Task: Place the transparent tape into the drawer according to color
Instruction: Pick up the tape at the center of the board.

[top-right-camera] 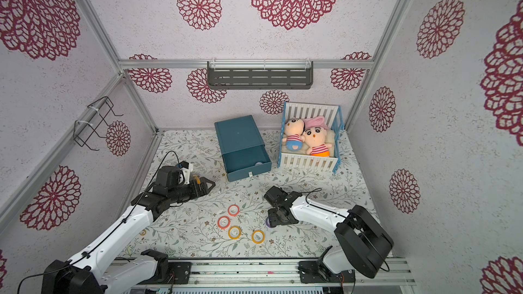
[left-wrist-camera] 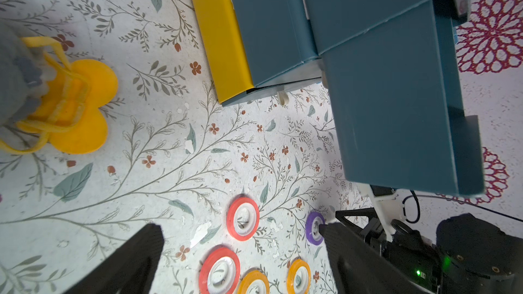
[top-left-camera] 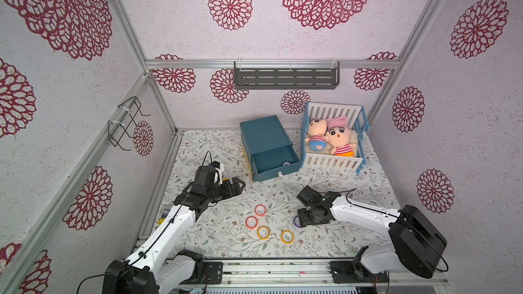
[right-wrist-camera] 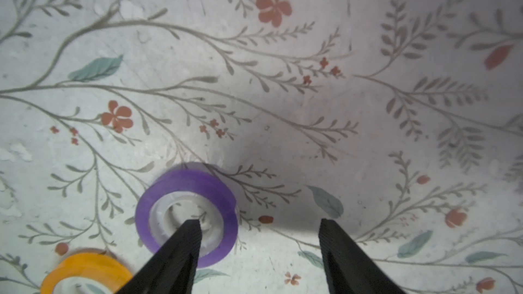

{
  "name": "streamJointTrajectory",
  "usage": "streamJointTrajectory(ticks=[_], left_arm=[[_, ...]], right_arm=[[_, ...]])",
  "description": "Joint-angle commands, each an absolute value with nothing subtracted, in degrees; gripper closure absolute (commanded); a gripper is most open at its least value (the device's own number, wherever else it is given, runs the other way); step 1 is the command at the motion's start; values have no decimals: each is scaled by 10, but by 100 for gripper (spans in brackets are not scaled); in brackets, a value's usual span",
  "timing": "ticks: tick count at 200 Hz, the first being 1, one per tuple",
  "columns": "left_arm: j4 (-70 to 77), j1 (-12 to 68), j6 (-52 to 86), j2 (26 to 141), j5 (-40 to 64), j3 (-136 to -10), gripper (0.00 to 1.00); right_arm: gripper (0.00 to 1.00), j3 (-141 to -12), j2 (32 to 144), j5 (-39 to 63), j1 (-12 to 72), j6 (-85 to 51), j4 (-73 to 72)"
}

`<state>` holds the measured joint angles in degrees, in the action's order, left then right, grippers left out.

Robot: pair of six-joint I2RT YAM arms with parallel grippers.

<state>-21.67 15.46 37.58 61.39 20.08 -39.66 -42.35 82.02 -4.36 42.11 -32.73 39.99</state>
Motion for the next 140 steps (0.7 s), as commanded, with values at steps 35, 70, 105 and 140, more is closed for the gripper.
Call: streamJointTrajectory(ticks=[35, 70, 105, 140], left_arm=[[-199, 153, 372, 612, 202, -389, 3], [-199, 153, 371, 611, 202, -389, 3], [-199, 153, 372, 611, 203, -390, 3], [-200, 153, 371, 611, 203, -390, 3]], right_arm=[[44, -446, 855, -35, 419, -300, 395], [55, -450, 876, -22, 419, -286, 402], [63, -450, 893, -19, 419, -271, 413], [73, -448, 908, -18, 419, -262, 411]])
